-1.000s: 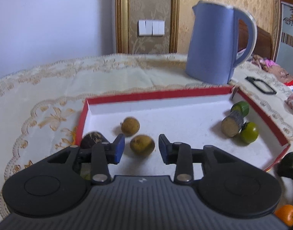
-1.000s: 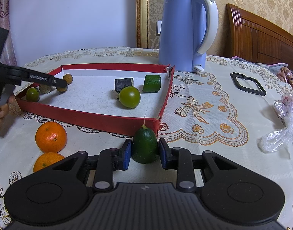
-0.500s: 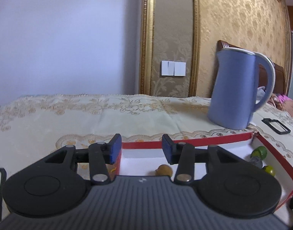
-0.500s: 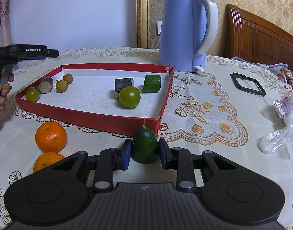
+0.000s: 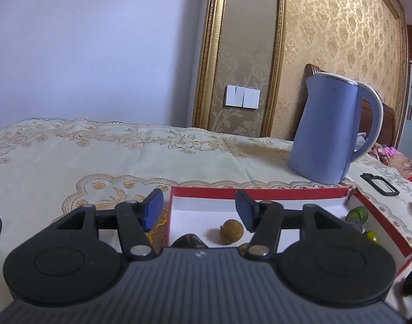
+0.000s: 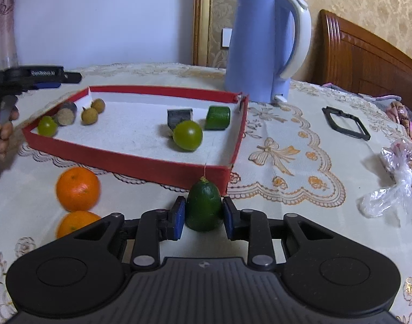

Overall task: Organize fruits
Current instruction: 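Carry the green lime into the red tray and open the right gripper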

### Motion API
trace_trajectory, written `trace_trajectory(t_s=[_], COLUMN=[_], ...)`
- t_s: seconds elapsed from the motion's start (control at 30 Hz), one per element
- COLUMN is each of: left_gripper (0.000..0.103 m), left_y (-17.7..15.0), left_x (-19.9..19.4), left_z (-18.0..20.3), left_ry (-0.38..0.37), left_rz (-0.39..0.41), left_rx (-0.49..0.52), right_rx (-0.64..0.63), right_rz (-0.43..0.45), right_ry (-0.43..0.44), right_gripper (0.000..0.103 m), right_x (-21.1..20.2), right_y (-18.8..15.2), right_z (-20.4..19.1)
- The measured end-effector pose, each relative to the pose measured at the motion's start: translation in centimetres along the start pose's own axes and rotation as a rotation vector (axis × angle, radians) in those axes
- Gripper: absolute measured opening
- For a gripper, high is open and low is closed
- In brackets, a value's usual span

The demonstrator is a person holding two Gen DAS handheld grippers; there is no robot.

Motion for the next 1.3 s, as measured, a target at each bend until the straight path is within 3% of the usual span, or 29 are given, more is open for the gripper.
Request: trace_trajectory(t_s=[0.17, 0.3, 0.63, 0.83, 1.3], left_gripper=[0.056, 0.056, 0.056, 0.056, 0.057], left_y=[0.0, 0.0, -0.2, -0.3, -0.8], left_x=[-0.3, -0.3, 0.0, 0.2, 0.5], left_z=[0.4, 0.5, -0.1, -0.1, 0.4], left_ry=[-0.028, -0.037, -0.02, -0.021, -0.032], left_rz=[-0.007, -0.008, -0.026, -0.038, -0.06], left_rx=[-0.007, -0.012, -0.031, -0.029, -0.007], right_rx=[-0.025, -0.09, -0.254, -0.24, -0.208], right_rz=[0.054, 0.073, -0.001, -0.061, -0.118], right_ry=[-0.017, -0.013, 0.042, 0.031, 0.062], right_gripper=[0.029, 0.029, 0.029, 0.029, 0.029], right_x=[-1.7, -0.7, 9.7, 13.8, 15.1], right_y=[3.1, 6.4, 11.3, 11.9, 11.0], right_z=[0.0, -0.5, -4.7, -4.1, -3.7])
Point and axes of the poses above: each gripper's, at about its wrist camera, not at the fingertips, and x roughly the way its jaws point, z to its right, y to its top, the point moved 10 cm from there along x, roughly the way its jaws point, and after that the axes turned 9 degrees about y, right-handed, at the moved point
